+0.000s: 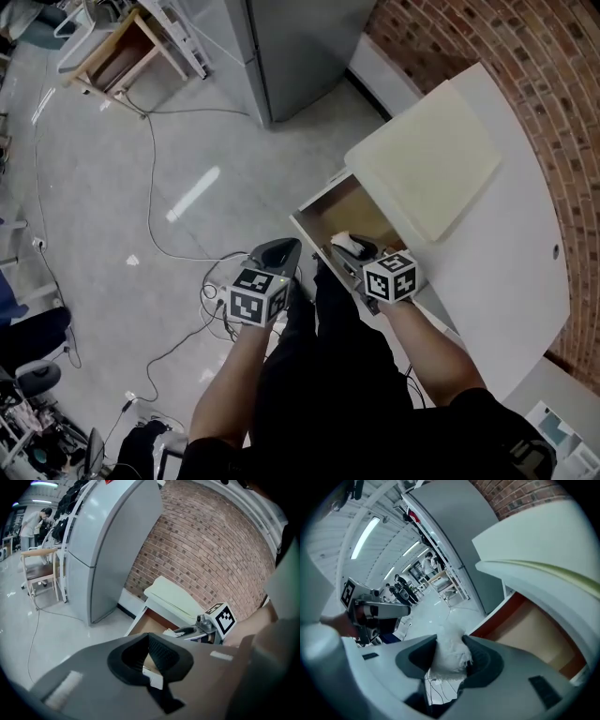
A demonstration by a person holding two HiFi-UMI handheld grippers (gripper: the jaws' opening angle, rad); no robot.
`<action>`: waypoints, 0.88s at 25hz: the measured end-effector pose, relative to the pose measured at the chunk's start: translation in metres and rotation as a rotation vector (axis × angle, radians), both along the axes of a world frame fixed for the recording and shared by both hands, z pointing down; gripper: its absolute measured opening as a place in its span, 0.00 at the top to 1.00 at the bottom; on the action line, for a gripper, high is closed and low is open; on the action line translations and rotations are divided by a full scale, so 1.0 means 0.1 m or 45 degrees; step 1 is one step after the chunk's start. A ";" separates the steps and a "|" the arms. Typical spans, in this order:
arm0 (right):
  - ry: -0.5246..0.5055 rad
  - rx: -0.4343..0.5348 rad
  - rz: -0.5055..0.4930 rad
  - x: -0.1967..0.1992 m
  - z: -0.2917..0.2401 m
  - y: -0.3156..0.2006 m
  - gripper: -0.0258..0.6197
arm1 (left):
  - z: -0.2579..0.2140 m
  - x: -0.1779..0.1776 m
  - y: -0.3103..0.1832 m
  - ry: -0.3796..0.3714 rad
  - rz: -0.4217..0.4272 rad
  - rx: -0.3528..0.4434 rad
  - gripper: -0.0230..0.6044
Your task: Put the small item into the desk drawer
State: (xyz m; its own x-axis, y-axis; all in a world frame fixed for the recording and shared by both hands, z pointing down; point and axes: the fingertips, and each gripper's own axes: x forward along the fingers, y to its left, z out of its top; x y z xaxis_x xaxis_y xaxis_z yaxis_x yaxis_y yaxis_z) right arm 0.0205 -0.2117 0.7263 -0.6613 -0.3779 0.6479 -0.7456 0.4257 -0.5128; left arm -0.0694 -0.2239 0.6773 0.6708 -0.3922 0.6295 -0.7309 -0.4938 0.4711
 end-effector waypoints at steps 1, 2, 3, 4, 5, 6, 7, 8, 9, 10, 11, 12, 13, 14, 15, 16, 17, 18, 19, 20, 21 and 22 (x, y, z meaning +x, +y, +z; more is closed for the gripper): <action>0.005 -0.008 -0.001 -0.01 0.07 0.00 0.71 | 0.07 0.00 -0.01 0.000 0.000 -0.009 0.94; 0.009 -0.019 -0.002 -0.02 0.14 0.01 0.71 | 0.14 0.00 -0.01 -0.002 0.000 -0.019 0.94; 0.013 -0.031 -0.003 -0.03 0.21 0.03 0.71 | 0.21 0.00 -0.01 -0.007 0.000 -0.031 0.94; 0.018 -0.043 -0.006 -0.03 0.28 0.04 0.71 | 0.28 0.00 -0.01 -0.013 -0.002 -0.043 0.94; 0.023 -0.055 -0.009 -0.03 0.36 0.05 0.71 | 0.35 -0.01 0.00 -0.019 -0.006 -0.056 0.94; 0.028 -0.066 -0.011 -0.03 0.43 0.06 0.71 | 0.42 -0.02 0.00 -0.024 -0.011 -0.069 0.94; 0.034 -0.076 -0.010 -0.02 0.51 0.05 0.71 | 0.50 -0.03 0.00 -0.028 -0.017 -0.081 0.94; 0.041 -0.083 -0.006 -0.01 0.59 0.04 0.71 | 0.58 -0.04 0.00 -0.031 -0.022 -0.092 0.94; 0.050 -0.091 -0.002 0.01 0.68 0.03 0.71 | 0.66 -0.05 -0.01 -0.033 -0.027 -0.102 0.94; 0.061 -0.101 0.004 0.03 0.77 0.01 0.71 | 0.73 -0.06 0.00 -0.035 -0.032 -0.112 0.94; 0.071 -0.113 0.011 0.05 0.87 0.00 0.71 | 0.80 -0.06 0.00 -0.037 -0.037 -0.122 0.94; 0.080 -0.128 0.022 0.07 0.96 -0.01 0.71 | 0.88 -0.07 0.01 -0.038 -0.044 -0.133 0.94; 0.087 -0.142 0.037 0.10 1.06 -0.04 0.71 | 0.95 -0.07 0.03 -0.038 -0.052 -0.145 0.94; 0.095 -0.155 0.052 0.12 1.16 -0.06 0.71 | 1.02 -0.06 0.05 -0.037 -0.060 -0.160 0.94; 0.106 -0.165 0.062 0.15 1.25 -0.08 0.71 | 1.08 -0.06 0.09 -0.034 -0.067 -0.176 0.94; 0.123 -0.170 0.064 0.17 1.34 -0.10 0.71 | 1.15 -0.05 0.13 -0.031 -0.072 -0.194 0.94; 0.142 -0.174 0.059 0.18 1.42 -0.11 0.71 | 1.21 -0.04 0.17 -0.027 -0.075 -0.212 0.94; 0.161 -0.179 0.049 0.19 1.51 -0.12 0.71 | 1.27 -0.04 0.21 -0.023 -0.078 -0.229 0.94; 0.176 -0.186 0.040 0.19 1.59 -0.13 0.71 | 1.32 -0.03 0.26 -0.019 -0.082 -0.245 0.94; 0.189 -0.195 0.035 0.20 1.67 -0.13 0.71 | 1.37 -0.03 0.30 -0.015 -0.086 -0.262 0.94; 0.200 -0.202 0.034 0.22 1.74 -0.15 0.71 | 1.41 -0.03 0.34 -0.012 -0.091 -0.277 0.94; 0.212 -0.208 0.032 0.23 1.80 -0.16 0.71 | 1.45 -0.04 0.37 -0.011 -0.095 -0.291 0.94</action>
State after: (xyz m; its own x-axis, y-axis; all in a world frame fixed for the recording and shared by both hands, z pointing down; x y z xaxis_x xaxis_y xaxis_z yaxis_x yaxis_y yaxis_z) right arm 0.0437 -0.2275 0.9061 -0.5321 -0.2742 0.8011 -0.8348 0.3278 -0.4423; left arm -0.0733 -0.1868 0.8227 0.6393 -0.2871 0.7134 -0.7660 -0.3194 0.5579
